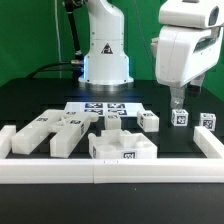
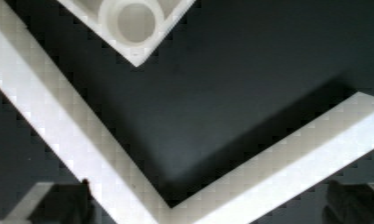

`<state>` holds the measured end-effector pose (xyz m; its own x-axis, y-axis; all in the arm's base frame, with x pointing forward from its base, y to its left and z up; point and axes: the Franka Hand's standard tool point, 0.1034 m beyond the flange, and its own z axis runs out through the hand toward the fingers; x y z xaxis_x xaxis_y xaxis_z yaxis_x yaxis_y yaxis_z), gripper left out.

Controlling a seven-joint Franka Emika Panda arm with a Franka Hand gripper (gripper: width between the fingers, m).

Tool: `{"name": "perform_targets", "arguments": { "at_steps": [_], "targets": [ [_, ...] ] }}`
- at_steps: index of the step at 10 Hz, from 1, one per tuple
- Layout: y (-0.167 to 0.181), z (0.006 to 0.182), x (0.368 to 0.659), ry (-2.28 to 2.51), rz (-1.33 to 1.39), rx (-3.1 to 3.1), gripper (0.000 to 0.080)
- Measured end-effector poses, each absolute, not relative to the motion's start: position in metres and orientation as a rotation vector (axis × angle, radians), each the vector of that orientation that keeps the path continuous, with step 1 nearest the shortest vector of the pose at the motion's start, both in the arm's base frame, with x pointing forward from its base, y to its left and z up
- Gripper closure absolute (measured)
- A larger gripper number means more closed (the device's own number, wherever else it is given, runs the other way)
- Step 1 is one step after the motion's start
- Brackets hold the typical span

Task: Assemble chair

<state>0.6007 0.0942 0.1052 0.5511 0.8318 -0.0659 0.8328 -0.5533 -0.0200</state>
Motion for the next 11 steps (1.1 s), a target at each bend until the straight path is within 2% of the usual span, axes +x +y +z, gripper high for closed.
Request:
{"name": "perform_targets", "arguments": {
  "at_steps": [8,11],
  "targets": [
    [0.093,0.104,0.6,1.451,-0.107,2.77,0.015],
    [0.069,0.098,0.597,1.215,-0.119,2.88,0.015]
  ]
}}
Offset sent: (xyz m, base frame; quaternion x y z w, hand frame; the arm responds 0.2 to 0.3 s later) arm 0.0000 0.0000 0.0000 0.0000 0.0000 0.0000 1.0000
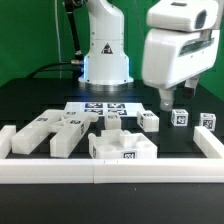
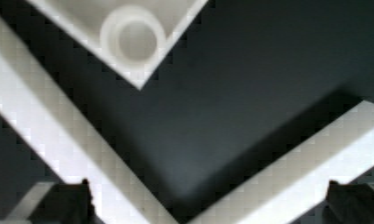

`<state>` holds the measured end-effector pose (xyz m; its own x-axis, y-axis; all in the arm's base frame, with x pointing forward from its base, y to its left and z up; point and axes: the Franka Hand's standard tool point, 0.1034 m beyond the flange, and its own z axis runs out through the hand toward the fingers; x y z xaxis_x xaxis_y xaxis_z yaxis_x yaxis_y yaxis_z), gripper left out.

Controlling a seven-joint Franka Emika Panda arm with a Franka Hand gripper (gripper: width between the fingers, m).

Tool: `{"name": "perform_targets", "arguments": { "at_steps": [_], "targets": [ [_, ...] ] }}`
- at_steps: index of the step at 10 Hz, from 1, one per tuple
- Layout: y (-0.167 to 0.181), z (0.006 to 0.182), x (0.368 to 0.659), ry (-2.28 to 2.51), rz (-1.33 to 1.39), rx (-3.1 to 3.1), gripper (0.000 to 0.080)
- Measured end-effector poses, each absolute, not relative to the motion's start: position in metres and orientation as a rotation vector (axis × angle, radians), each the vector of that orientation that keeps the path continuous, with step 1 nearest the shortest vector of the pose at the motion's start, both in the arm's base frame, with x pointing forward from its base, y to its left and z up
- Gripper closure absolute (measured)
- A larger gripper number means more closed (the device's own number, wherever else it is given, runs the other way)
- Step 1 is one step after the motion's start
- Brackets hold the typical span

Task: Assemble chair

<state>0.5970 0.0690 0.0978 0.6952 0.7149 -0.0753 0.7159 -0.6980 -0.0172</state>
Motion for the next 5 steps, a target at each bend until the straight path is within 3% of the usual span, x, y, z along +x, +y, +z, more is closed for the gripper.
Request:
{"name": "perform_targets", "arguments": {
  "at_steps": [5],
  "targets": [
    [0.0614,0.0965,0.5985,0.832,-0.107,3.008,0.015]
  ]
}}
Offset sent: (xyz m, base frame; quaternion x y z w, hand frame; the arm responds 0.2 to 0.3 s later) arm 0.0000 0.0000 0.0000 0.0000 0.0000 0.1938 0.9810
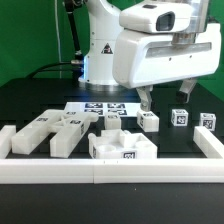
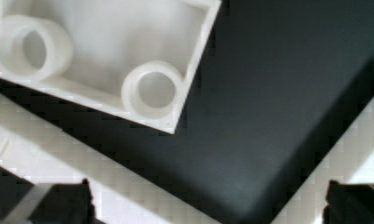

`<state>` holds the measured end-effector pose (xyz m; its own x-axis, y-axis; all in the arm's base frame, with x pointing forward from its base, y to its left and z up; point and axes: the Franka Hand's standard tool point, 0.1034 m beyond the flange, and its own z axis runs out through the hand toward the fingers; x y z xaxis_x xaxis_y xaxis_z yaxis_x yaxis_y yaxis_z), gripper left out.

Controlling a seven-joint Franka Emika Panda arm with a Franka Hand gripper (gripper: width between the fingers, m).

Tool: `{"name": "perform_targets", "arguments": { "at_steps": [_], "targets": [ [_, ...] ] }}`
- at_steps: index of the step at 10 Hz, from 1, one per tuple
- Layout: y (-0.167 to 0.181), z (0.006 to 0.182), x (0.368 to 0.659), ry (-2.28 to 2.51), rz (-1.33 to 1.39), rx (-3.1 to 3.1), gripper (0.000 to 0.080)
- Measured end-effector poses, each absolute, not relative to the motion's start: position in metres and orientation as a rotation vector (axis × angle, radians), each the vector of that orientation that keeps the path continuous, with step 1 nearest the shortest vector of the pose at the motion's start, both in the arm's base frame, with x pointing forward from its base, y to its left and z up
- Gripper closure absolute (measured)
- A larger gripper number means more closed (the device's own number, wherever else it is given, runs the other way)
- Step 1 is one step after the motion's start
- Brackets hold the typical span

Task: Assemble chair

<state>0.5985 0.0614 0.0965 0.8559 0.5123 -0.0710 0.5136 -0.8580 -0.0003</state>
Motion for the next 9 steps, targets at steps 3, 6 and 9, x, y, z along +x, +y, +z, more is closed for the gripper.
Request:
{"name": "perform_targets", "arguments": {
  "at_steps": [3,6,9],
  "targets": [
    [0.055,0.093,0.596,0.617,-0.1,3.059,0.015],
    [0.031,0.072,0.583,0.713,-0.065,3.039,0.015],
    [0.019,0.048,0.577,0.746,-0.086,3.039,0.015]
  ]
}}
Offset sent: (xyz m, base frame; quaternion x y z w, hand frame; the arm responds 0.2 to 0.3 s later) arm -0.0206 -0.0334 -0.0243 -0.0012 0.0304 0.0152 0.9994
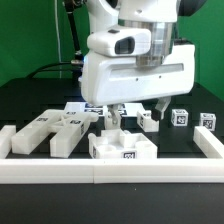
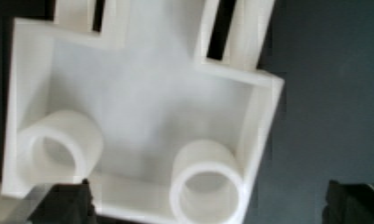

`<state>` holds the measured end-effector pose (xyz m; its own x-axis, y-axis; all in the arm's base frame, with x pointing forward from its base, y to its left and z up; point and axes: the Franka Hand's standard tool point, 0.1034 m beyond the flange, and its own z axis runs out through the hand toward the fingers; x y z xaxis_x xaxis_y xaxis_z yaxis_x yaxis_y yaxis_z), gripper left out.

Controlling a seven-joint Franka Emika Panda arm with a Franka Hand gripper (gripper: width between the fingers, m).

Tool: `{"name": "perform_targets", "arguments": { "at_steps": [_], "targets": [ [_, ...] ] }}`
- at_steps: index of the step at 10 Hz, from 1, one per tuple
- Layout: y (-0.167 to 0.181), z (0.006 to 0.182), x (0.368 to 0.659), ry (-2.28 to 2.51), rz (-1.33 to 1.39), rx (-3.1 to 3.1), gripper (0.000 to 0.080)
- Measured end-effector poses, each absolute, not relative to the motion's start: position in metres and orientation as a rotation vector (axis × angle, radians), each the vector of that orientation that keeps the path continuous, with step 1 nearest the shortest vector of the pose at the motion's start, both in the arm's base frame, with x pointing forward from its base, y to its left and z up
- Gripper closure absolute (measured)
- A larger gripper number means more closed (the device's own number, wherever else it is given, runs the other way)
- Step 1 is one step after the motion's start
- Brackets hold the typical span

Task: Assemble chair

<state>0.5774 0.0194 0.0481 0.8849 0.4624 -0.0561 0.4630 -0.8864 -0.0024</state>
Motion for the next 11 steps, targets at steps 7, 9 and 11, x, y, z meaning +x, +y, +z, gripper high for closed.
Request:
{"name": "perform_targets", "arguments": {
  "at_steps": [7,9,11],
  "targets": [
    [0.032,0.018,0.565,0.746,-0.127,3.048,0.015],
    [0.033,0.018,0.565,0.75,-0.127,3.047,0.0212],
    [0.033,0.018,0.565,0.751,-0.128,3.047,0.0417]
  ]
}}
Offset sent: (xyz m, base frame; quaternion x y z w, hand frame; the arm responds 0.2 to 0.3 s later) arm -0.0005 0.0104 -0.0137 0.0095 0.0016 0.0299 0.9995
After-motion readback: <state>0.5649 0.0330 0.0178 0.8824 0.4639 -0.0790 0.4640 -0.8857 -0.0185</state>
